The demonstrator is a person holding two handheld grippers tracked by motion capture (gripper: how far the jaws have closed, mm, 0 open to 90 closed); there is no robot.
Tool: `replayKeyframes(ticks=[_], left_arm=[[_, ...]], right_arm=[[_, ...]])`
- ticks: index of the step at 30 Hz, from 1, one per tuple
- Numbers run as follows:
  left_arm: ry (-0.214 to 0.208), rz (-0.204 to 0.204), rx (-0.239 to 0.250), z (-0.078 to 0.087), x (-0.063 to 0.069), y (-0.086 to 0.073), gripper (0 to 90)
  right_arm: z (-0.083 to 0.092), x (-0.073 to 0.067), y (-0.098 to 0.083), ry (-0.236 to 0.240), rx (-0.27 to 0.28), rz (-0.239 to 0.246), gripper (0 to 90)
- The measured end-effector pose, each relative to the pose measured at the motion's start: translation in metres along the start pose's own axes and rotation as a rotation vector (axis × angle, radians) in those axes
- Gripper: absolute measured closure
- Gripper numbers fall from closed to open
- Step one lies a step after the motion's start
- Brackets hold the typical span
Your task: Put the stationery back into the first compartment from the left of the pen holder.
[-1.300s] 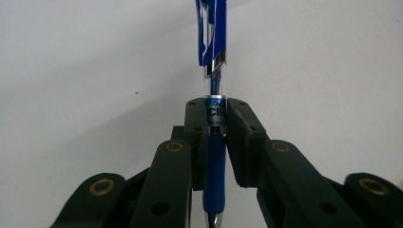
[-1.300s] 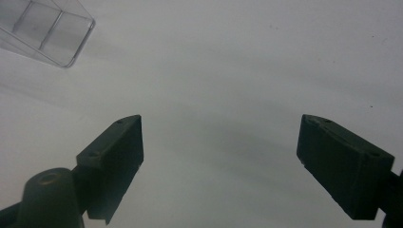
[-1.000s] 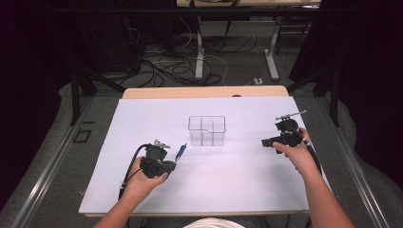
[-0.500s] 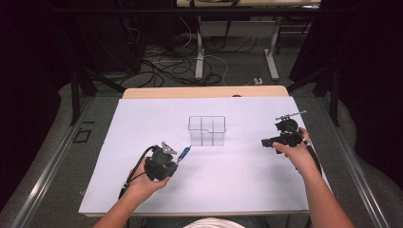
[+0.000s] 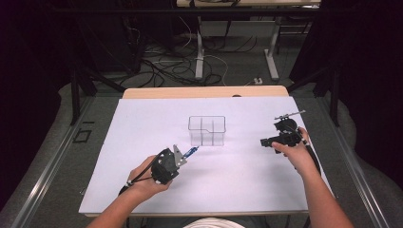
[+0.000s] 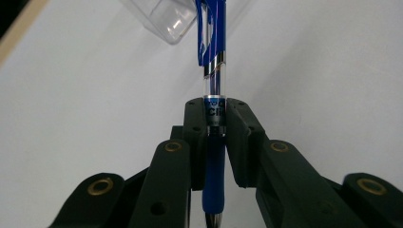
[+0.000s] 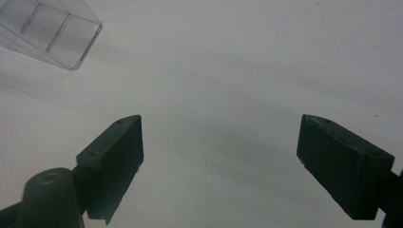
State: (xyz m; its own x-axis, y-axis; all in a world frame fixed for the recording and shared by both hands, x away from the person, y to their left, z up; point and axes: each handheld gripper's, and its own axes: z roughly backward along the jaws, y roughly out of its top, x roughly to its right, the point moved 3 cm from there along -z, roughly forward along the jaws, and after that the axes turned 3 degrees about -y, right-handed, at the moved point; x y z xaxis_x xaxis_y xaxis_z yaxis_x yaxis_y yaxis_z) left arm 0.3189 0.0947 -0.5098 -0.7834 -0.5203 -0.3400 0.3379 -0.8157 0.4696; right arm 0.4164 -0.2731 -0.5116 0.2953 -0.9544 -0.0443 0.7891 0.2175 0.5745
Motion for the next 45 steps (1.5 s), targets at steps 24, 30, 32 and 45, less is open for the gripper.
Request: replayKeyframes(ticks=[24,30,32,45], left_arm=[[0.335,-0.718,-0.002,0.027,0.02,0.036,79.5],[0.502,-0.879,0.037,0.036,0.017,0.039,79.5],[0.531,-0.937,0.026,0.038,0.016,0.04,79.5],[0.617,-1.188,-0.013,0.034,0.02,0.028,79.5]], right_arm=[[0.002,-0.001,0.002,0.012,0.014,0.011,15.2],[0.004,-0.002,0.003,0.013,0.022,0.016,15.2],[0.004,-0.002,0.003,0.013,0.027,0.017,15.2],[0.005,-0.005,0.005,0.016,0.031,0.038,15.3]])
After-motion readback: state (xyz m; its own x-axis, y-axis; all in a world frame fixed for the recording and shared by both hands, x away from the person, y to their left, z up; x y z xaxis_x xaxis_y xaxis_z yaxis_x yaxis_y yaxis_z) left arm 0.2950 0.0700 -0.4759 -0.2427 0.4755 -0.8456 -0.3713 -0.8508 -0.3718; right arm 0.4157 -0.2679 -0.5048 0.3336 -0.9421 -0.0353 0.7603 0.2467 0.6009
